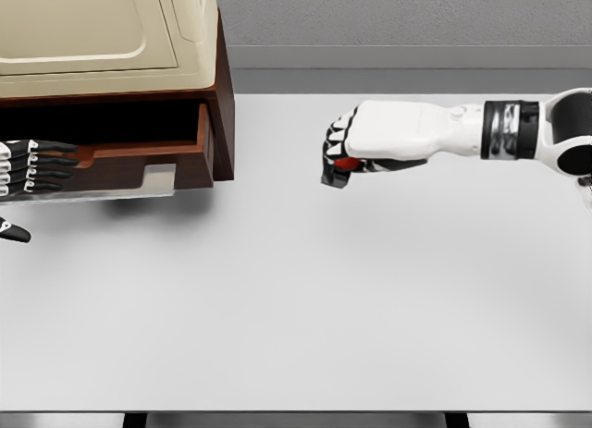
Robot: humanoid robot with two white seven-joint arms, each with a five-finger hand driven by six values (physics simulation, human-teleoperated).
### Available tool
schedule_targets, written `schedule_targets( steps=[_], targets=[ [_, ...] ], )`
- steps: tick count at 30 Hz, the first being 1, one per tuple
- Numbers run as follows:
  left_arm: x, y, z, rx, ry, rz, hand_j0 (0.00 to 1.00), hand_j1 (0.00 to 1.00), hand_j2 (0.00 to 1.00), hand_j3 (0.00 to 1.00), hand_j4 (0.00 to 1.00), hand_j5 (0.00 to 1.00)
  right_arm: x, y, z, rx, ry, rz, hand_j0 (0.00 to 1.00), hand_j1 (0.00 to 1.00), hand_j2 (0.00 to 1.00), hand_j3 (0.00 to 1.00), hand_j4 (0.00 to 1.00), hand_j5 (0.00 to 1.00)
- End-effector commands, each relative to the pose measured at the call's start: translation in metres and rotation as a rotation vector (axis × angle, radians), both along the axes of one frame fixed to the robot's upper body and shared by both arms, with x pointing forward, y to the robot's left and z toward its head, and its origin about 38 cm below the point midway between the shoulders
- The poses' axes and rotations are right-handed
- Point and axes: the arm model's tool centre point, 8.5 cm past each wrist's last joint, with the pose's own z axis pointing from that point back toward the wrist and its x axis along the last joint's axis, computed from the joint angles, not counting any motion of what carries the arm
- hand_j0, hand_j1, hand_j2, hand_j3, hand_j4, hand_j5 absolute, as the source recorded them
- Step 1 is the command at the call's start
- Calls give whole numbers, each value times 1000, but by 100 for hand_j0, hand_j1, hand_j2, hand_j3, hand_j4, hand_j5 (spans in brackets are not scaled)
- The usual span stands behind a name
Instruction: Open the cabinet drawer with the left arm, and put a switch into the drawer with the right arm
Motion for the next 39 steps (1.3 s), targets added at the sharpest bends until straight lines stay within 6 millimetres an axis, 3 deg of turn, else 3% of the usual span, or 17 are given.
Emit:
schedule_targets(
  steps=[1, 39],
  targets=[
    [0, 0, 1, -9, 0, 3, 100, 100, 100, 100, 100, 100, 0, 5, -2, 8, 11, 8, 47, 47, 47, 47, 47, 47],
    [0, -1, 1, -23, 5, 4, 100, 100, 100, 100, 100, 100, 5, 107, 75, 18, -149, 215, 47, 47, 47, 47, 47, 47]
  ],
)
